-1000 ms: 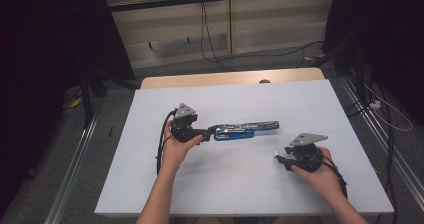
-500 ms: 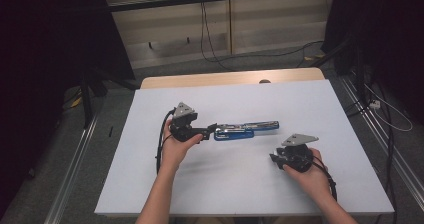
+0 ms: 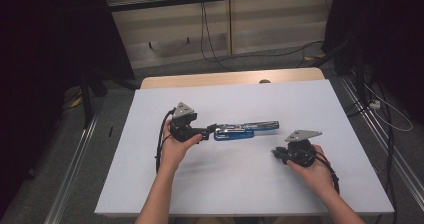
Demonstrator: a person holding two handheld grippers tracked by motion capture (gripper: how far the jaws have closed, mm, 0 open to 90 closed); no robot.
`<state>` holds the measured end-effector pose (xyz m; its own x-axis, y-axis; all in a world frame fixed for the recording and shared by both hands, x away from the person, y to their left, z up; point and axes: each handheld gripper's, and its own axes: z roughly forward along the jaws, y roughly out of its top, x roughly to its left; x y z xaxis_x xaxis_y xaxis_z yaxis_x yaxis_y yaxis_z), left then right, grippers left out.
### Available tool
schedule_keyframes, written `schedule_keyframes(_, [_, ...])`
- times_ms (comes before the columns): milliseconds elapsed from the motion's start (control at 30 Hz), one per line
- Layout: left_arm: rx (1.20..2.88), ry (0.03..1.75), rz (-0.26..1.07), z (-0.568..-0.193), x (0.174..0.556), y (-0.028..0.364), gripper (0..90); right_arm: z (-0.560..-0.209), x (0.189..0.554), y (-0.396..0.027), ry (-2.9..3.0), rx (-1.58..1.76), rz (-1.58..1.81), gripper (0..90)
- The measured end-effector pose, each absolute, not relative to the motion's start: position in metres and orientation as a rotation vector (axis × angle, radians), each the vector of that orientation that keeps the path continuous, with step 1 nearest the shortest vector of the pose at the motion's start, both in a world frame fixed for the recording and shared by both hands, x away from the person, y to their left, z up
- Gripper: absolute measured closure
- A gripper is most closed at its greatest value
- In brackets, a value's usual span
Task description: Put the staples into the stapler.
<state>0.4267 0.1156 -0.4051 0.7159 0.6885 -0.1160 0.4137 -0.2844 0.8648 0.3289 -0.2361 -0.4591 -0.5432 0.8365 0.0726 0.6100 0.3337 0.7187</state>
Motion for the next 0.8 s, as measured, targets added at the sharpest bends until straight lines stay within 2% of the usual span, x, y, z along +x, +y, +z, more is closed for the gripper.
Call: schedule_keyframes(800, [1.925, 0.844, 0.312, -0.406, 0.411, 0.138, 9.2, -0.429, 0.35, -0.228, 2.399, 1.038, 1.152, 79.5])
